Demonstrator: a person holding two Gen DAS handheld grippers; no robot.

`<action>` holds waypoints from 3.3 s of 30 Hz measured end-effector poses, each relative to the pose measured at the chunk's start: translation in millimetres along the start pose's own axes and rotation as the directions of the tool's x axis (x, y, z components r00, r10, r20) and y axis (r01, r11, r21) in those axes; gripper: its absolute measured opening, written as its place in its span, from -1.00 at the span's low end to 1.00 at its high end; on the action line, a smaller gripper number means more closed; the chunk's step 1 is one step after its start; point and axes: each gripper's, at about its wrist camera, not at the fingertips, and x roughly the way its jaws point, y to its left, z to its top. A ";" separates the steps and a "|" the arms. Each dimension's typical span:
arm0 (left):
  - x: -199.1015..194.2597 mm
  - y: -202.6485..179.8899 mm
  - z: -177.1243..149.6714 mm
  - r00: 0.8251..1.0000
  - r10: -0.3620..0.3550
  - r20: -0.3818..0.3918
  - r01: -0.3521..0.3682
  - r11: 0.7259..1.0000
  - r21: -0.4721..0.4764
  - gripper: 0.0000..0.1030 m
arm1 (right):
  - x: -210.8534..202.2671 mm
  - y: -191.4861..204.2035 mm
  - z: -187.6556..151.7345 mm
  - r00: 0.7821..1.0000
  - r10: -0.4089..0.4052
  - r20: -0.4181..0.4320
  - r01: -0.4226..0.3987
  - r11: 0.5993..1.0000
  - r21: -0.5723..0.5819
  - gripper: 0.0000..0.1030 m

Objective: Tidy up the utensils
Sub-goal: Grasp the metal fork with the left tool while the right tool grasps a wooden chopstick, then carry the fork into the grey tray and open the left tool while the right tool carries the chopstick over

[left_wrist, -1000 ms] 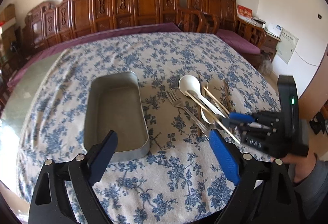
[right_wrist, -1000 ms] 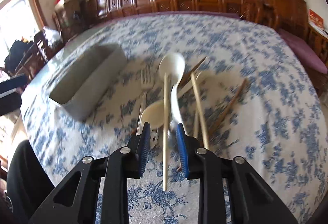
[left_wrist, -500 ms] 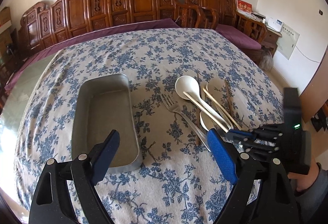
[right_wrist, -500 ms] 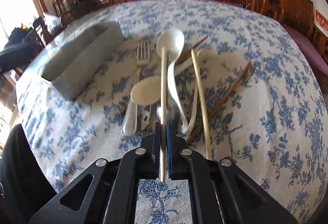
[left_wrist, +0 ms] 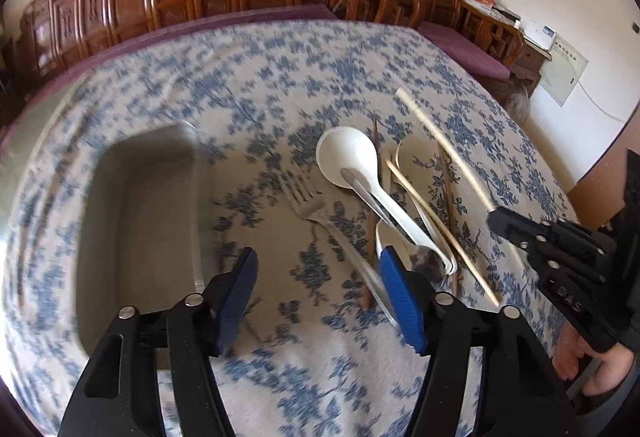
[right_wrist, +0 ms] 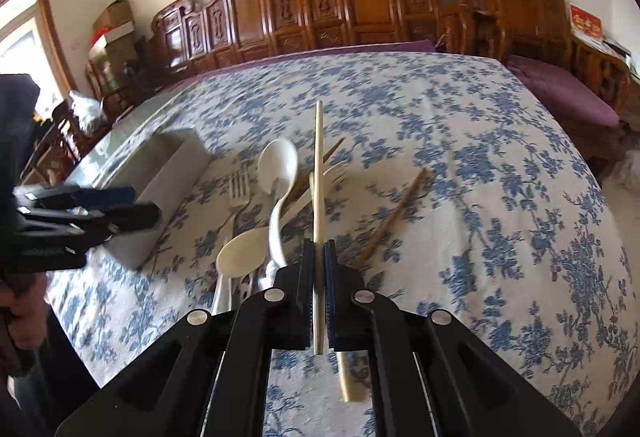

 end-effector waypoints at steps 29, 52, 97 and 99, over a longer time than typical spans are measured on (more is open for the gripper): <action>60.9 3.8 -3.8 0.992 0.015 -0.125 -0.027 0.995 -0.096 -0.88 | 6.8 13.6 2.2 0.999 0.042 -0.005 -0.042 0.999 -0.014 -0.88; -55.0 59.2 5.4 0.993 0.023 0.116 -0.019 0.999 -0.032 -0.88 | -25.2 74.6 14.5 0.995 0.076 0.069 -0.069 0.992 -0.103 -0.88; -25.7 156.4 8.1 0.988 0.120 0.096 -0.118 0.992 -0.034 -0.37 | 13.1 166.0 30.6 0.999 0.015 -0.052 -0.025 0.981 -0.192 -0.88; -36.7 161.9 7.9 0.984 0.123 0.127 -0.119 0.992 -0.037 -0.13 | 20.4 174.9 32.4 0.997 0.031 -0.070 -0.044 0.982 -0.186 -0.88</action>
